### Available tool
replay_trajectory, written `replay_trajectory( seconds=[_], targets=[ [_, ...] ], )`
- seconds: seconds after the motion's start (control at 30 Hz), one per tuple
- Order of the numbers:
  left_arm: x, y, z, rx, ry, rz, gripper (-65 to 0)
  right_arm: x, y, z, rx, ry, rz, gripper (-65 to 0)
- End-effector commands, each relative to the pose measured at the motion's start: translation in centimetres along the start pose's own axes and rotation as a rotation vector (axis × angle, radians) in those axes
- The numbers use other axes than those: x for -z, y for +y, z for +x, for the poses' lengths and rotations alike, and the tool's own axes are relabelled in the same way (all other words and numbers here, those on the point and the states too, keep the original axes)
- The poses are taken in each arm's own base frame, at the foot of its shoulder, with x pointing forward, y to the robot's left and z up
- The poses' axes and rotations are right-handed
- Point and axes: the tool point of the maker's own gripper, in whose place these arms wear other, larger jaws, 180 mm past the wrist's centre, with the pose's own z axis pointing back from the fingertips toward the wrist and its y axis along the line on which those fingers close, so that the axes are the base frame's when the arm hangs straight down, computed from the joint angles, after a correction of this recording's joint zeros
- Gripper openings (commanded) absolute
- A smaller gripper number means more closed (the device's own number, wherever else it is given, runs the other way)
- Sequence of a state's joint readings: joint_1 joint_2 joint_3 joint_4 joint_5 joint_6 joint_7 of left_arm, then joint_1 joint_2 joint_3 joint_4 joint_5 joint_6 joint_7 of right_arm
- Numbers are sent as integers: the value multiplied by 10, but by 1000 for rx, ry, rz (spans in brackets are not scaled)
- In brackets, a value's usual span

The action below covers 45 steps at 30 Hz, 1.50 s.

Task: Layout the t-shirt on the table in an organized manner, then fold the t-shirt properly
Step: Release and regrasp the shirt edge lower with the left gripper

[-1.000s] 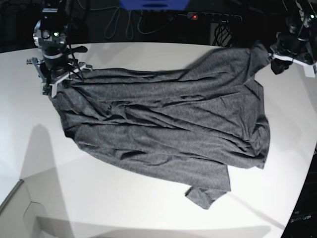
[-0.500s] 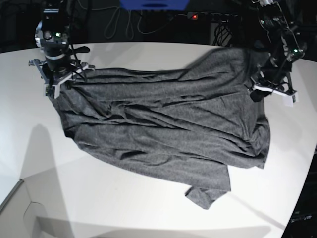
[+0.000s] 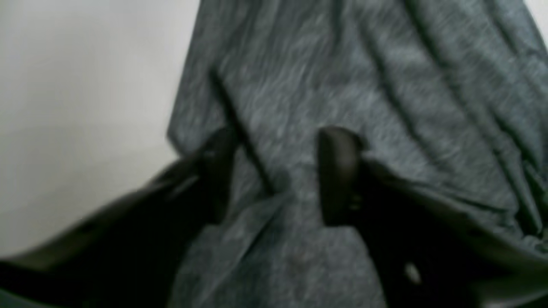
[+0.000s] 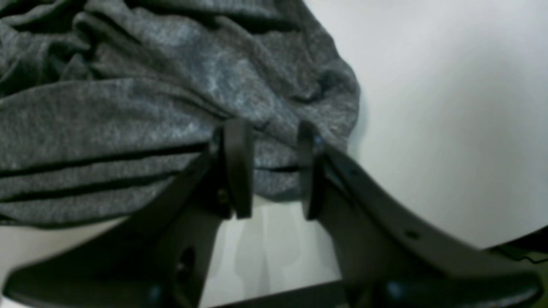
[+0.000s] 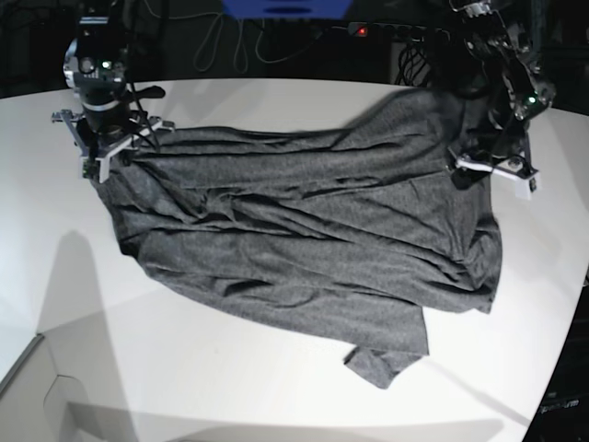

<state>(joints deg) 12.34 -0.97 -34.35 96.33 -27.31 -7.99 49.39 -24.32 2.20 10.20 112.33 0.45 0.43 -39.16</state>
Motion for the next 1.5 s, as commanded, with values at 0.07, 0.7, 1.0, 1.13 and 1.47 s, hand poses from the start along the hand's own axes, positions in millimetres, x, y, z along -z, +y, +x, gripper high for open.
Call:
replay_trajectory(
  seconds=[0.07,0.7,1.0,1.13,1.47],
  targets=[
    [1,0,4,1,-12,-8,-324,-1,-1,14,-3,-50,-3,-465],
    [16,-1,3,-28,9,-19,-469,0,-1,20,0,-65,-3,-465],
    [13,-5,7,-27,-7,-30,-528,2,-1,19,-1,-62,-4,-465],
    [4,-9,18,-7,-41,-29,-650,2,-1,20,-1,-63,-4,-465],
    [-31,-17,30,68,-111,-33,-650,4,-1,27,3,-77,-5,-465]
  ],
)
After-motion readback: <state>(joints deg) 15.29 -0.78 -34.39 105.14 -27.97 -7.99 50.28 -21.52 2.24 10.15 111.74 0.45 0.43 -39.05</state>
